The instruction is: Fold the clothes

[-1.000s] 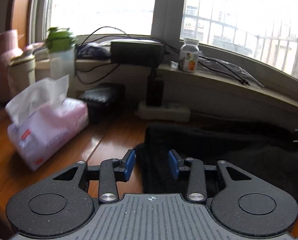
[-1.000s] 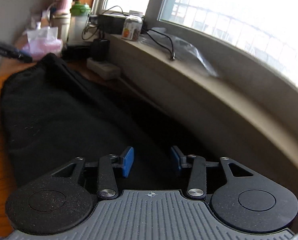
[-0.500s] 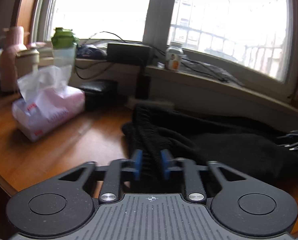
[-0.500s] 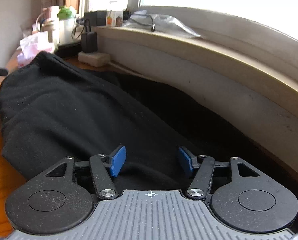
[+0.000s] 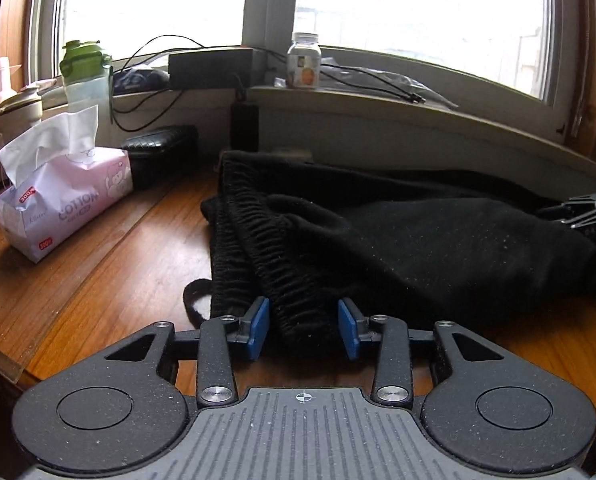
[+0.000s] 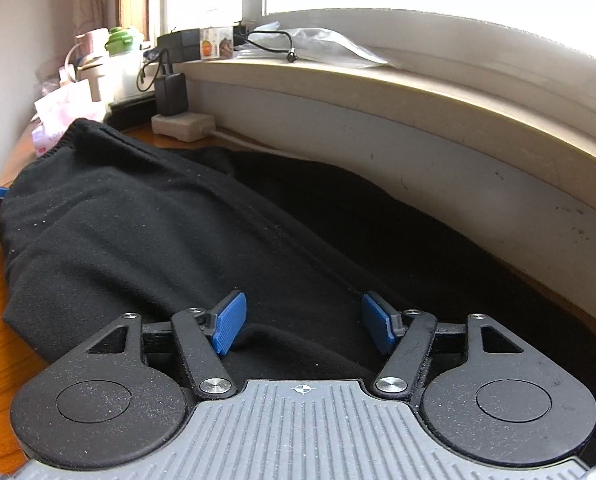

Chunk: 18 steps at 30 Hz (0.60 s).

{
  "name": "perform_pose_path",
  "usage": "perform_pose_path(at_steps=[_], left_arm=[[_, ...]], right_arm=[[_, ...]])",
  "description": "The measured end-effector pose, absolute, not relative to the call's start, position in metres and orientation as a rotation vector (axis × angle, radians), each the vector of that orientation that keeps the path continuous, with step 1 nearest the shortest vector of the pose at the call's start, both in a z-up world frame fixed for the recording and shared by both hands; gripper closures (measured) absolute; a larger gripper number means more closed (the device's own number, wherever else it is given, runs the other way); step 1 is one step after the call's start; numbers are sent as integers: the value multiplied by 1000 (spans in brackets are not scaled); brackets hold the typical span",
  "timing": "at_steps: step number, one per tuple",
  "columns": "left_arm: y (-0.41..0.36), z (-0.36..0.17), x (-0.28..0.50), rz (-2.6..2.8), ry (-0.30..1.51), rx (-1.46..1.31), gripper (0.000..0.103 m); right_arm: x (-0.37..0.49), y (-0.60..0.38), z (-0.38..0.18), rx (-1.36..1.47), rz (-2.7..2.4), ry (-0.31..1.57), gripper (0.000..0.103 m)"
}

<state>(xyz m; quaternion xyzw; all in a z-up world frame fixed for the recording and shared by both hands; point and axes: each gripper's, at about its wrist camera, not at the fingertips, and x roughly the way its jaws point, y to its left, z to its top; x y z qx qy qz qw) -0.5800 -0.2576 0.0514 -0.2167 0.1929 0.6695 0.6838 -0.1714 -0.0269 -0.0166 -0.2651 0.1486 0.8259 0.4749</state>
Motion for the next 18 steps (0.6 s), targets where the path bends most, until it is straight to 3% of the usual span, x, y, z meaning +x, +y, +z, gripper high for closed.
perform_pose_path(at_steps=[7,11,15,18], left_arm=[[-257,62,-569,1532,512,-403,87],[-281,109,-606,1626,415,-363,88],[-275,89,-628,1573,532,-478,86],[-282,76,-630,1570,511,-506,81]], right_arm=[[-170,-28,-16,-643,2018,371,38],[-170,-28,-16,-641,2025,376,38],[-169,-28,-17,-642,2034,381,37],[-169,-28,-17,-642,2035,382,37]])
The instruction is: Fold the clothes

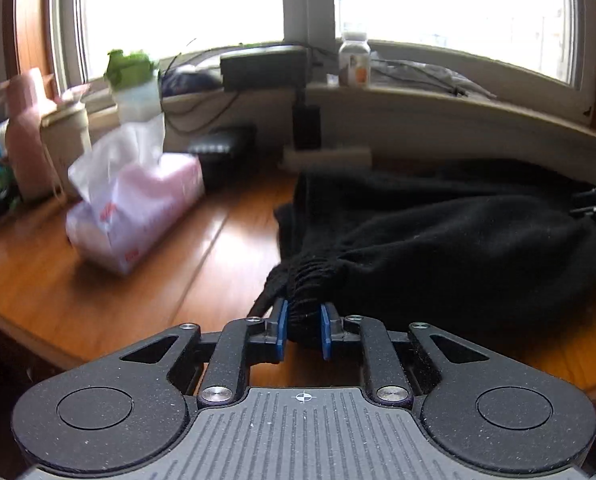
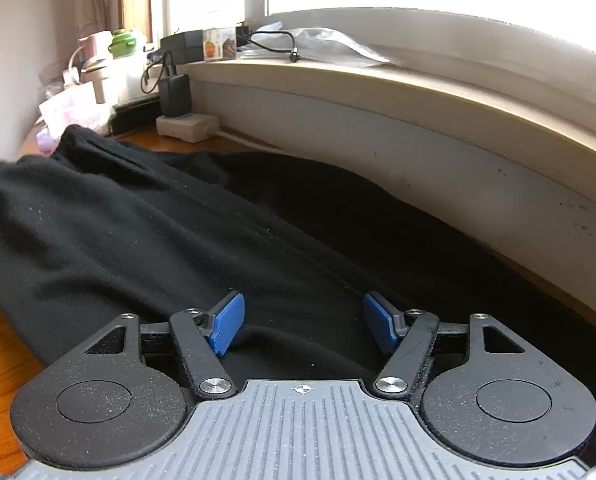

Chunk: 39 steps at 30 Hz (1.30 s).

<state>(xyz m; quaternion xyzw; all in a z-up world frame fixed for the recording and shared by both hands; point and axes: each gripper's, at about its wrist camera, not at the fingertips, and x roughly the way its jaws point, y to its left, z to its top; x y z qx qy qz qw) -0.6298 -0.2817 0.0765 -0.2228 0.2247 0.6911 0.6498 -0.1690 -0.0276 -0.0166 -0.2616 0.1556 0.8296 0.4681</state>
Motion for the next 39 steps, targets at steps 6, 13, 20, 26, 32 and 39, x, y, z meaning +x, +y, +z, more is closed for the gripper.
perform_pose_path(at_steps=[6,13,20,26,32,39], left_arm=[[-290,78,-625,1606,496,-444,46],[-273,58,-621,1532,502,-504,42],[-285,67,-624,1512,361,-479,84],[-286,63,-639,1474,432,-580,78],[-296,85,-641,1524,355,-530,44],[-258,113,-631,1540,367,-464,42]], right_arm=[[-169,-28,-17,-643,2035,380,36],[-170,-27,-17,-645,2033,376,35],[-170,-27,-17,-646,2030,374,34],[-170,-27,-17,-648,2031,373,32],[-169,-26,-17,-650,2035,370,31],[-169,-26,-18,-648,2037,370,31]])
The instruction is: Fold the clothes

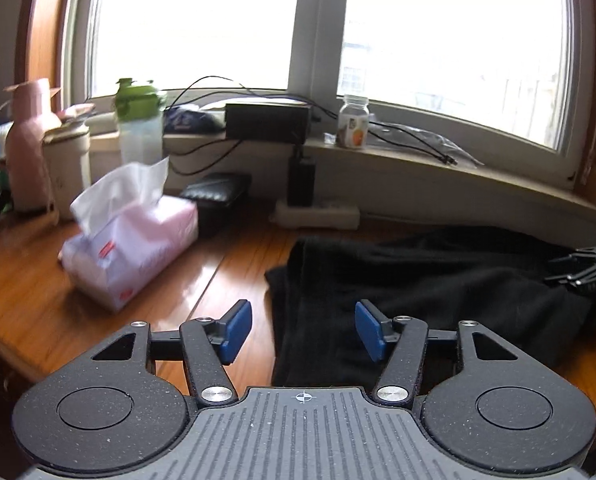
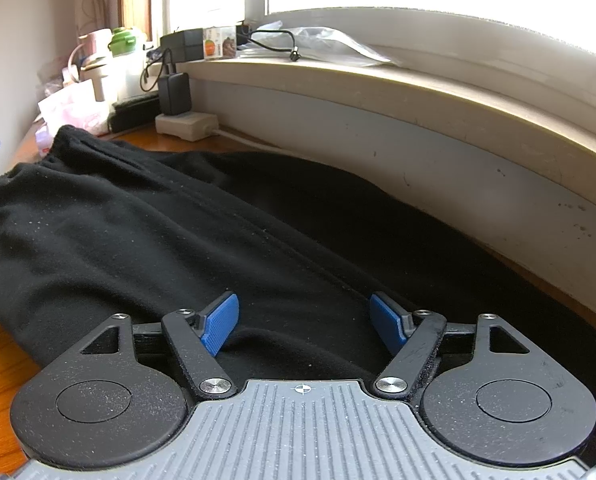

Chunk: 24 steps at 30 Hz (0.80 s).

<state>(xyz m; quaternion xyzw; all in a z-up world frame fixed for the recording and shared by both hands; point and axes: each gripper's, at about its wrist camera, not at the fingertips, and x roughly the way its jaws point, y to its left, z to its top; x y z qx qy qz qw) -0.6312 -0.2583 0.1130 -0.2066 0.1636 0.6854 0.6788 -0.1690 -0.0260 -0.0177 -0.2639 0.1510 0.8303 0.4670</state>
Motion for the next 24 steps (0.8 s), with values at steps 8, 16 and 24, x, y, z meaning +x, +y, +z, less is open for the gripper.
perform_pose_path(at_steps=[8,16,24], left_arm=[[-149,93,-617,1529,572,-492,38],[-118,78,-616,1522,621,-508,78],[-129,114,-611,1672,561,-411,57]], right_arm=[[-170,-28,-17,-640,2039,361,25],[-167,-29,-17,-620,2059,376,23],[-153,-47,-4,-505,2120,407,22]])
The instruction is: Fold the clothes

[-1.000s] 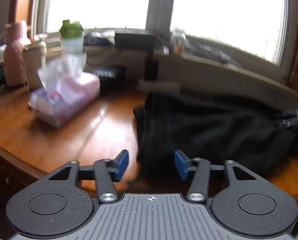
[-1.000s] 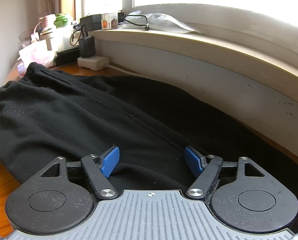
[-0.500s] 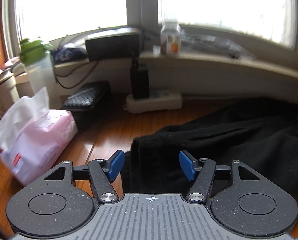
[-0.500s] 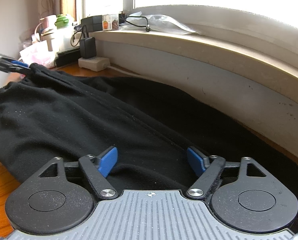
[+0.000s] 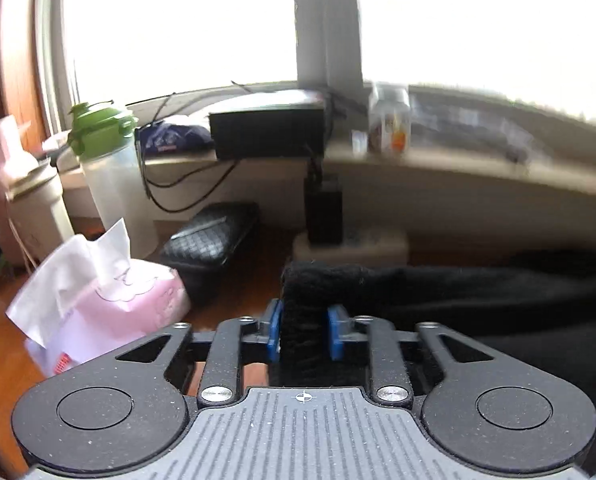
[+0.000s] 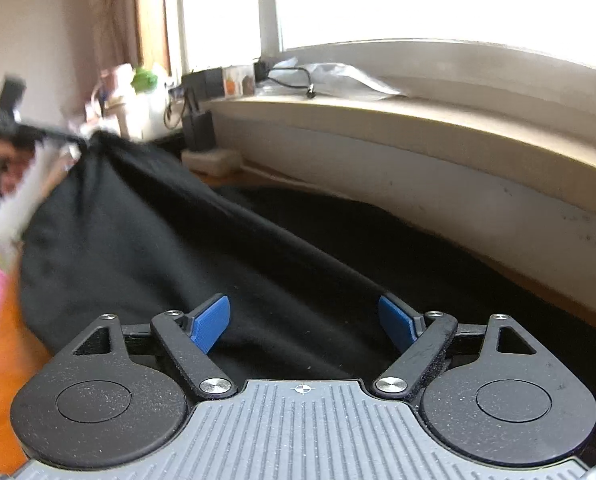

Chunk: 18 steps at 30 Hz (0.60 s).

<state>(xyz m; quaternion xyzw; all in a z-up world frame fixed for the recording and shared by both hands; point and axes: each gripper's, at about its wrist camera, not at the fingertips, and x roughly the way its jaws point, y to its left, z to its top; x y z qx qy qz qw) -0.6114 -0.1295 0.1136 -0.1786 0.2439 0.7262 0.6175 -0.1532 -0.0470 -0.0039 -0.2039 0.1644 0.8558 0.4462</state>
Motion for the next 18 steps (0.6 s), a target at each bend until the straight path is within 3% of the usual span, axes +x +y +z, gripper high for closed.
perform_pose_path(at_steps=[1,2,8,9,10,11,13,18], left_arm=[[-127,113,-605,1682,593,-393,47],[-129,113,-598,1703,594,-364,44],[-131,124,-551,1572,465,-334,39],[-128,120,-541,1516,468,-347,40],[-125,113,-530,1469,485,-359,42],[-122,107,-519,1424,504,-372,51],[-116,93,-502,1356,546,-396,65],[-108,63,-484,1300,630,-456,66]], right_arm=[[-148,-51,1,-497,2115,395,22],[-144,-55,5,-489,2111,383,22],[-81,-71,20,-472,1968,379,23],[-68,-70,18,-471,1945,407,34],[-57,-70,16,-475,1937,438,45],[-47,-69,13,-482,1940,473,62],[-33,-68,5,-505,1910,510,64],[-27,-75,-12,-595,1860,516,65]])
